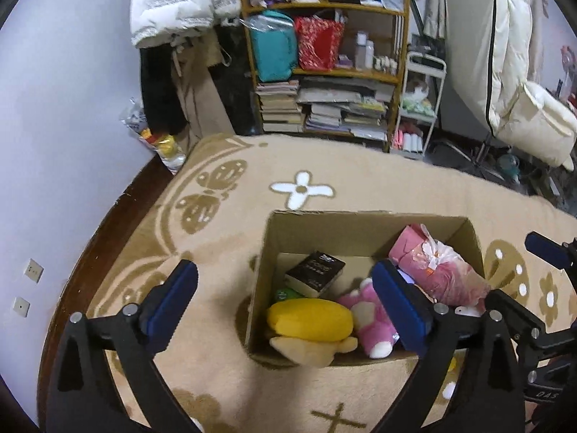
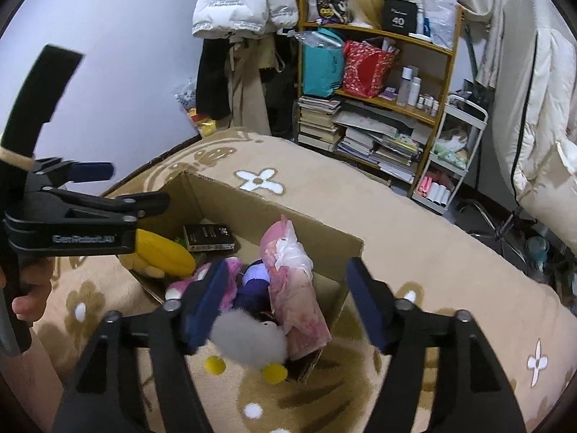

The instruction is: Organize soft objects

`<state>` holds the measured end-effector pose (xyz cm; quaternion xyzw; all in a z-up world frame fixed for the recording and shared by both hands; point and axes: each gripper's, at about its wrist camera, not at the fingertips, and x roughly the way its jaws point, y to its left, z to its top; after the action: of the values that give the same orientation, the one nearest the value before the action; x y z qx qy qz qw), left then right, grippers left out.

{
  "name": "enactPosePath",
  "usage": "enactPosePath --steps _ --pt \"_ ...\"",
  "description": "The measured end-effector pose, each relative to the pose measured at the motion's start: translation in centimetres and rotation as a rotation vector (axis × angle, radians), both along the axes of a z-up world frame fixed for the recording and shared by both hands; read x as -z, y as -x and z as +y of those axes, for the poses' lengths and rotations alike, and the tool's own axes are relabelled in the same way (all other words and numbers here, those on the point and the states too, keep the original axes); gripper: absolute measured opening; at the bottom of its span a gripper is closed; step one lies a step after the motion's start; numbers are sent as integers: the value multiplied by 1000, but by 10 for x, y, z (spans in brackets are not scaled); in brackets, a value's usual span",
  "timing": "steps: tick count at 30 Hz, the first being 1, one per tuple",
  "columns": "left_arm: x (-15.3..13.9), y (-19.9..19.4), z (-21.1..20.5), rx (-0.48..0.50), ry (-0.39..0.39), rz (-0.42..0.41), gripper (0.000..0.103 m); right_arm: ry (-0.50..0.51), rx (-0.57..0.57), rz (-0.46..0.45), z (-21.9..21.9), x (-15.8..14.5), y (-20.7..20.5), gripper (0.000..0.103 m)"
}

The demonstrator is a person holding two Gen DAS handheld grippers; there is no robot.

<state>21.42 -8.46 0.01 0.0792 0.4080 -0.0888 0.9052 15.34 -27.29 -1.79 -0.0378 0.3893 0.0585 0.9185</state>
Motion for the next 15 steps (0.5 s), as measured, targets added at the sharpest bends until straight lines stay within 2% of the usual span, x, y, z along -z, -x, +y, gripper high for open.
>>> enactPosePath --steps 1,5,7,15 --pt "-4 4 4 -5 5 -12 99 -7 6 -3 -1 -2 1 87" --pt "-18 21 18 -34 3 -64 102 -40 26 -21 -4 -10 11 94" --pt "-24 30 27 -51 5 -87 102 -51 35 -25 -6 -14 16 101" --pt "-40 68 49 -76 25 -127 102 -83 55 -79 -6 -33 48 103"
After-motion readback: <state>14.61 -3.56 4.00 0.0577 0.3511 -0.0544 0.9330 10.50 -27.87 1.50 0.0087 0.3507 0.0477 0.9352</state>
